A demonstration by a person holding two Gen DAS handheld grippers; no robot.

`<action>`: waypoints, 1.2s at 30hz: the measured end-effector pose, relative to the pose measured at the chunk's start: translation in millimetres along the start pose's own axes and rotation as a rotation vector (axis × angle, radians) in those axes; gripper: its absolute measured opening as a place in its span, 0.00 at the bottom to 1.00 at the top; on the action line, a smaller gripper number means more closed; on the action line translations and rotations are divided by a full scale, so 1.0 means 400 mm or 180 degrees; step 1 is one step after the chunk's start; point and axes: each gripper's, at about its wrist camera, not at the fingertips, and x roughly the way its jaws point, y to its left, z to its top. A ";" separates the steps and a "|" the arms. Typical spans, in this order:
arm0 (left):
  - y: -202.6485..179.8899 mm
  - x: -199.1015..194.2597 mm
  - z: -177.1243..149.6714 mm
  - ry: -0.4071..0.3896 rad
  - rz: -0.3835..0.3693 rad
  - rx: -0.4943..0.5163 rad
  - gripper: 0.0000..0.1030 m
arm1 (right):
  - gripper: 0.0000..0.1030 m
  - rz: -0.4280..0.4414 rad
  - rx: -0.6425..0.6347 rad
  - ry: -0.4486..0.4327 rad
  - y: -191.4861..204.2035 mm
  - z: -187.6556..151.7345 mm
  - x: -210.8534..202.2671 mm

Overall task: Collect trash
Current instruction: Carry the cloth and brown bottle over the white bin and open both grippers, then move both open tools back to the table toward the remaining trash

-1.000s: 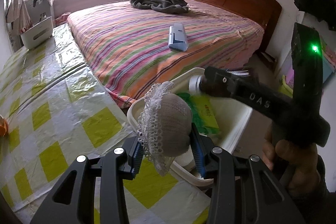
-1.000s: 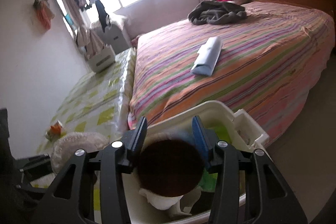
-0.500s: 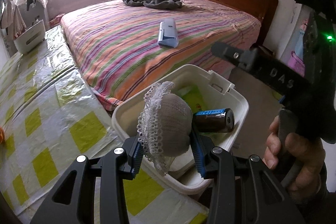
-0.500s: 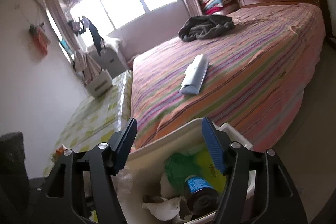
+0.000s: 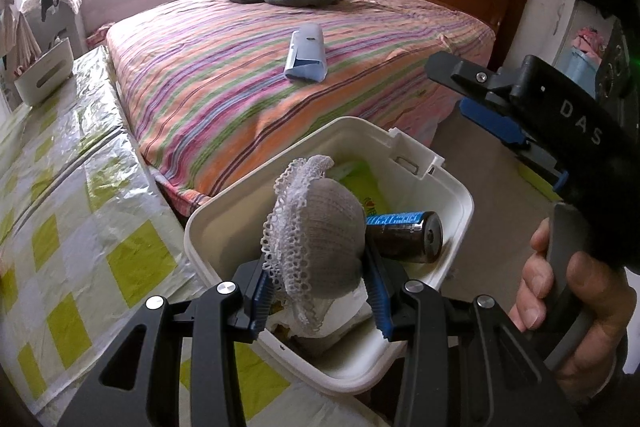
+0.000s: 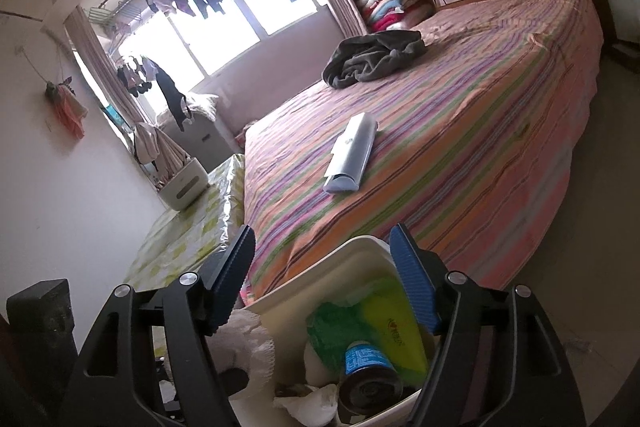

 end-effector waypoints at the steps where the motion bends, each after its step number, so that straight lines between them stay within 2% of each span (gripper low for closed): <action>1: -0.001 0.001 0.000 0.0001 -0.0002 0.0001 0.39 | 0.67 0.0001 -0.0006 0.0003 0.001 -0.001 0.001; 15: -0.017 0.018 0.012 0.0061 0.0049 0.0078 0.41 | 0.68 0.0011 -0.0019 0.0031 0.000 -0.007 0.004; 19: -0.023 0.006 0.013 -0.0037 0.0151 0.0156 0.65 | 0.68 0.0013 -0.0021 0.0047 0.002 -0.008 0.006; 22: -0.028 -0.002 0.015 -0.0042 0.0177 0.0234 0.70 | 0.68 0.0010 -0.0039 0.0060 0.005 -0.010 0.010; 30: -0.003 -0.031 0.000 -0.0109 0.0289 0.0245 0.71 | 0.68 0.0018 -0.0061 0.0094 0.015 -0.009 0.017; 36: 0.080 -0.057 -0.025 -0.0101 0.0405 0.0064 0.72 | 0.68 0.0043 -0.0137 0.0170 0.049 -0.019 0.039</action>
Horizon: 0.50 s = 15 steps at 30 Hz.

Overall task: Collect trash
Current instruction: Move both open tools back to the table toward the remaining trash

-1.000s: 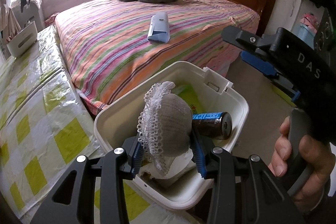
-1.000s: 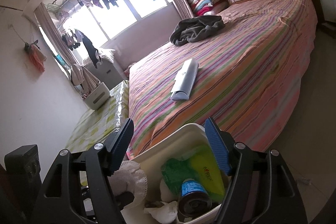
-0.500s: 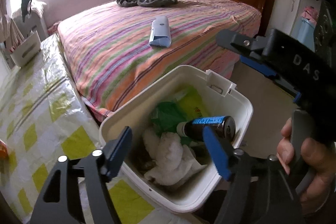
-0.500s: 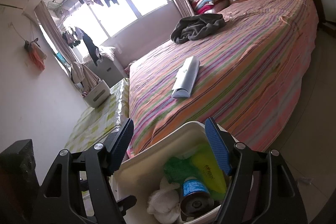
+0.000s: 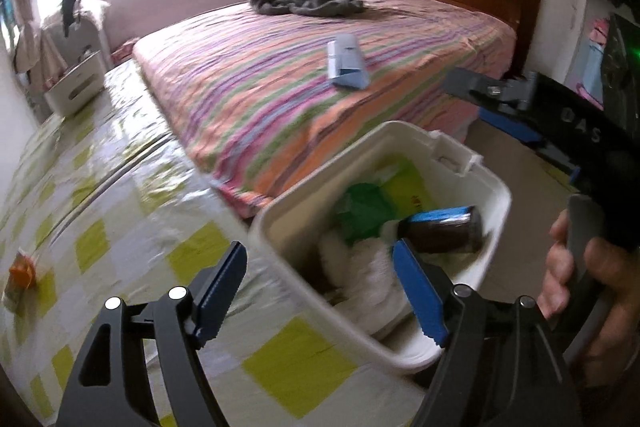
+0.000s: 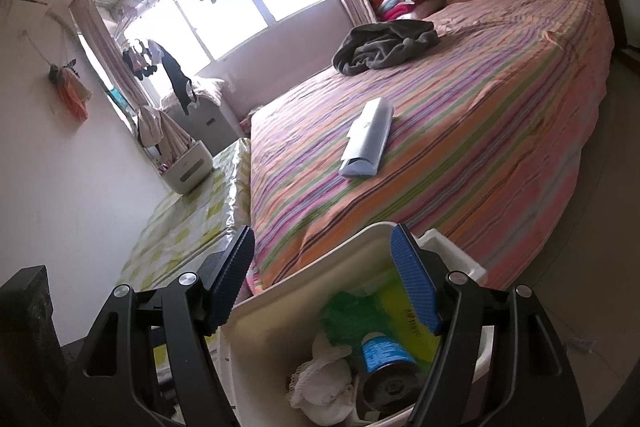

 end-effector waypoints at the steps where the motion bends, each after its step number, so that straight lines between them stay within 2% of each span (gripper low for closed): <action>1: 0.019 -0.003 -0.005 0.0003 0.0033 -0.0024 0.72 | 0.68 0.0005 -0.0018 0.0015 0.007 -0.002 0.004; 7: 0.142 -0.023 -0.027 -0.0030 0.0254 -0.0193 0.72 | 0.68 0.0070 -0.0141 0.0100 0.063 -0.015 0.032; 15: 0.334 -0.065 -0.040 -0.0206 0.0423 -0.0702 0.71 | 0.68 0.0155 -0.0317 0.0261 0.145 -0.049 0.079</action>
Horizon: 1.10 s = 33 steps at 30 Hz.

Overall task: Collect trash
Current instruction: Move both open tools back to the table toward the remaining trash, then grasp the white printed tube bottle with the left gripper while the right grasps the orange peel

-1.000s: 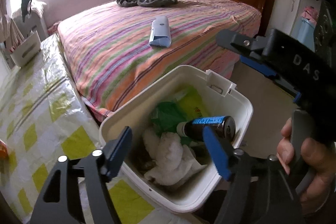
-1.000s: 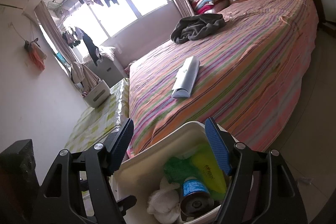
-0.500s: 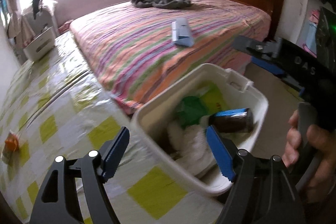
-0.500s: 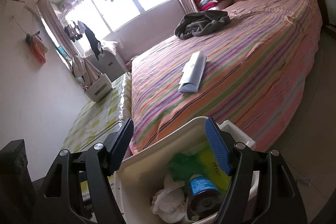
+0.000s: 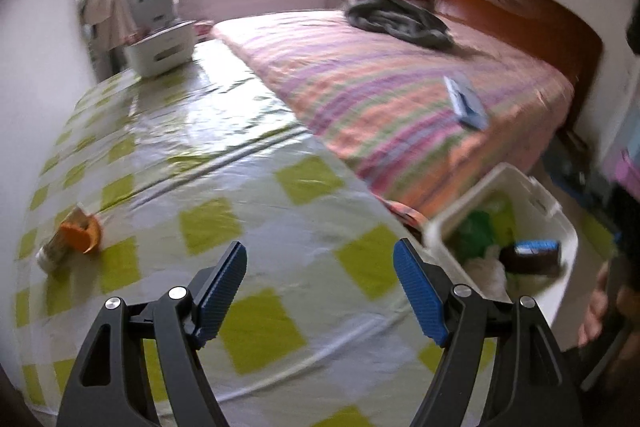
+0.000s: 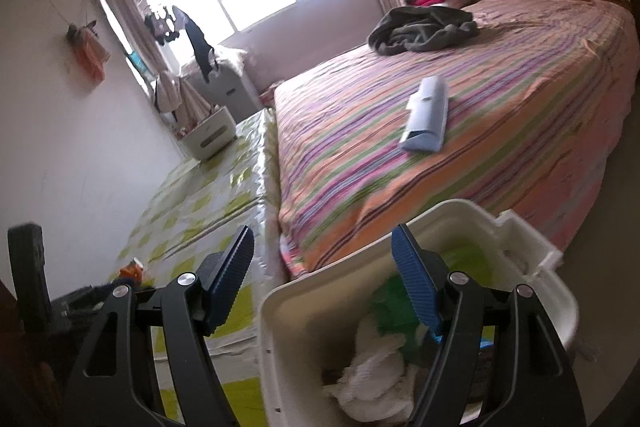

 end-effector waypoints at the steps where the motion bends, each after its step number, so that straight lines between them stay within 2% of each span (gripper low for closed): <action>1: 0.023 0.000 0.003 -0.0010 0.0026 -0.0053 0.71 | 0.69 0.0015 -0.0011 0.0017 0.007 -0.003 0.005; 13: 0.251 -0.052 -0.004 -0.0108 0.0287 -0.0509 0.71 | 0.69 0.0298 -0.0321 0.0298 0.156 -0.057 0.076; 20: 0.408 -0.087 -0.013 -0.0161 0.0655 -0.0449 0.71 | 0.69 0.0388 -0.0417 0.0450 0.194 -0.082 0.111; 28: 0.611 -0.043 -0.017 0.0165 0.0579 -0.0338 0.71 | 0.69 0.0408 -0.0436 0.0515 0.204 -0.081 0.126; 33: 0.657 0.007 -0.021 0.0429 0.0551 -0.0119 0.71 | 0.69 0.0401 -0.0402 0.0539 0.200 -0.080 0.130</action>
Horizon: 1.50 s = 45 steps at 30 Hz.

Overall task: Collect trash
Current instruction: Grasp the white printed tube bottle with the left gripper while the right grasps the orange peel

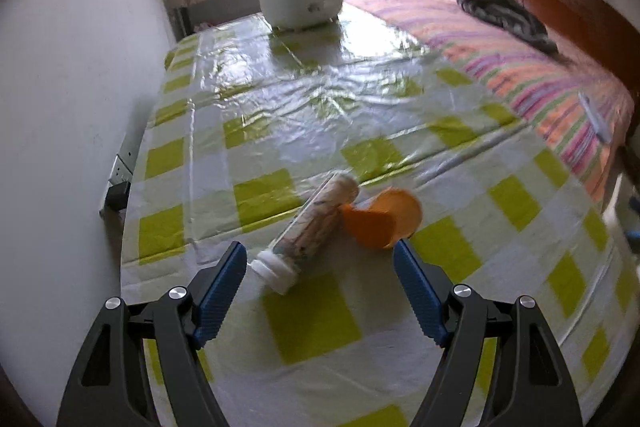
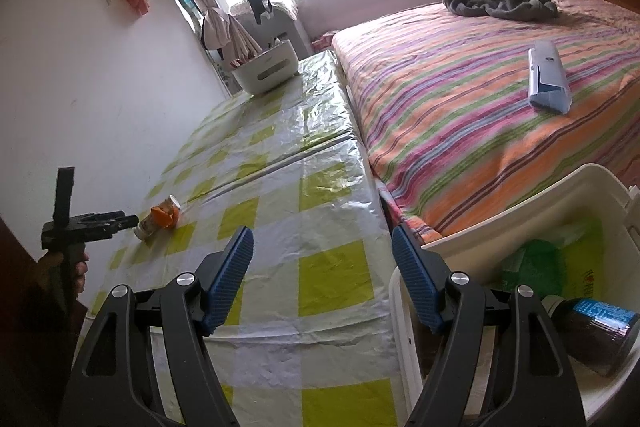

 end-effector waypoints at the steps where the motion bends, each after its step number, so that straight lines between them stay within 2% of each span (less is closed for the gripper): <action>1: 0.002 0.012 0.001 0.0047 0.0002 0.0070 0.71 | 0.69 0.0001 0.0001 0.0009 0.001 -0.001 0.002; 4: 0.006 0.047 0.001 0.0179 0.0002 0.0216 0.71 | 0.70 0.0027 0.0031 0.0044 0.000 -0.005 0.008; 7: 0.017 0.075 0.005 0.0281 -0.0074 0.0219 0.71 | 0.70 0.0030 0.0036 0.0057 0.004 -0.006 0.011; 15: 0.014 0.141 0.013 0.0559 -0.0071 0.0358 0.70 | 0.70 0.0053 0.0058 0.0109 0.003 -0.008 0.019; 18: 0.009 0.150 0.016 0.0551 -0.0009 0.0441 0.64 | 0.70 0.0062 0.0062 0.0120 0.003 -0.008 0.020; 20: 0.011 0.152 0.024 0.0574 -0.0053 0.0402 0.50 | 0.70 0.0061 0.0054 0.0127 0.003 -0.010 0.019; 22: 0.012 0.154 0.030 0.0603 -0.0079 0.0360 0.42 | 0.70 0.0075 0.0054 0.0136 0.005 -0.011 0.020; 25: 0.007 0.156 0.033 0.0629 -0.0066 0.0326 0.38 | 0.70 0.0091 0.0035 0.0146 0.012 -0.013 0.020; 36: -0.027 0.108 -0.016 0.0434 0.0107 0.0028 0.29 | 0.70 0.0185 -0.0026 0.0172 0.039 -0.021 0.014; 42: -0.035 0.020 -0.058 0.0185 0.0018 -0.0359 0.29 | 0.70 0.0268 -0.0113 0.0213 0.071 -0.033 0.017; 45: -0.046 -0.026 -0.077 0.0030 0.0052 -0.0486 0.29 | 0.70 0.0330 -0.0181 0.0262 0.093 -0.042 0.026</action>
